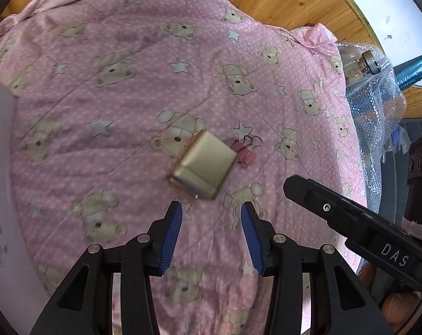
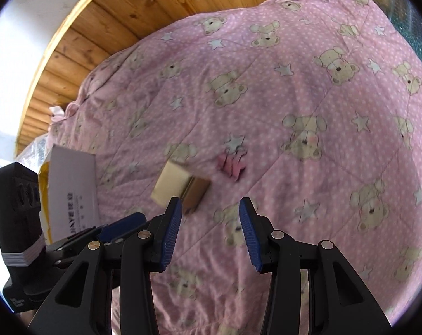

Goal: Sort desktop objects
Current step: 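Grasp the gold metal box with the left tool while the right tool grasps the pink binder clip, then lift and carry the gold box and clip over the JIAYE box with both tools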

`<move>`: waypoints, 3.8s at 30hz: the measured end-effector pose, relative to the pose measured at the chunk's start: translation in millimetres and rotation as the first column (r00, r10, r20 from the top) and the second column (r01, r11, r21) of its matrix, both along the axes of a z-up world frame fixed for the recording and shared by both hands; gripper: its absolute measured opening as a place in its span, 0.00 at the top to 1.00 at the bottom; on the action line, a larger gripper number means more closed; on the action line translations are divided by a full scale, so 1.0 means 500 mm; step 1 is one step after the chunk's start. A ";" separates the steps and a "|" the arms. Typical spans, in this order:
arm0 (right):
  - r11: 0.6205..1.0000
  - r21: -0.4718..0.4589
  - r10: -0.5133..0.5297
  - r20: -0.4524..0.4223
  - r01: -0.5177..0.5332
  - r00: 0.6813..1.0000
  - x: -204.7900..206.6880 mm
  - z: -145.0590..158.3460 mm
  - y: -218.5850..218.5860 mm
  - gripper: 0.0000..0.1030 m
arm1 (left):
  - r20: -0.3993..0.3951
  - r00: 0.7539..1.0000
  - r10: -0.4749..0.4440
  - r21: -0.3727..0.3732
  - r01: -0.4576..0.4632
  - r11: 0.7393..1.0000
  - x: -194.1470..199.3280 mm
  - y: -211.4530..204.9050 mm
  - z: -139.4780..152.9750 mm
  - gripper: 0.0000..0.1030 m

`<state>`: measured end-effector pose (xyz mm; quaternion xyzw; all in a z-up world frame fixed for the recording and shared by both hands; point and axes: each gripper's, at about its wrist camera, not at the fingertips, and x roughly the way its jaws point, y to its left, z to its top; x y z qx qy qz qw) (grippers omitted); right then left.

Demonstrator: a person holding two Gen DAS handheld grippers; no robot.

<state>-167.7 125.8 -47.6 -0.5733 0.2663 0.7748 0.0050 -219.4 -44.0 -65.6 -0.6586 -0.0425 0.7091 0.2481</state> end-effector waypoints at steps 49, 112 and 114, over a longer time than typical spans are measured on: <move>0.998 -0.033 -0.055 0.058 0.057 0.997 -0.098 -0.132 0.049 0.83 | -0.132 0.980 -0.150 0.041 0.157 0.987 -0.127 0.057 -0.063 0.46; 0.992 0.066 0.109 -0.016 -0.108 0.994 0.000 -0.012 -0.068 0.66 | -0.051 0.990 0.128 0.098 -0.123 0.988 -0.049 -0.089 0.058 0.43; 0.991 0.066 0.121 -0.029 -0.119 0.992 0.012 0.003 -0.082 0.66 | -0.062 0.989 0.135 0.096 -0.129 0.987 -0.032 -0.105 0.072 0.43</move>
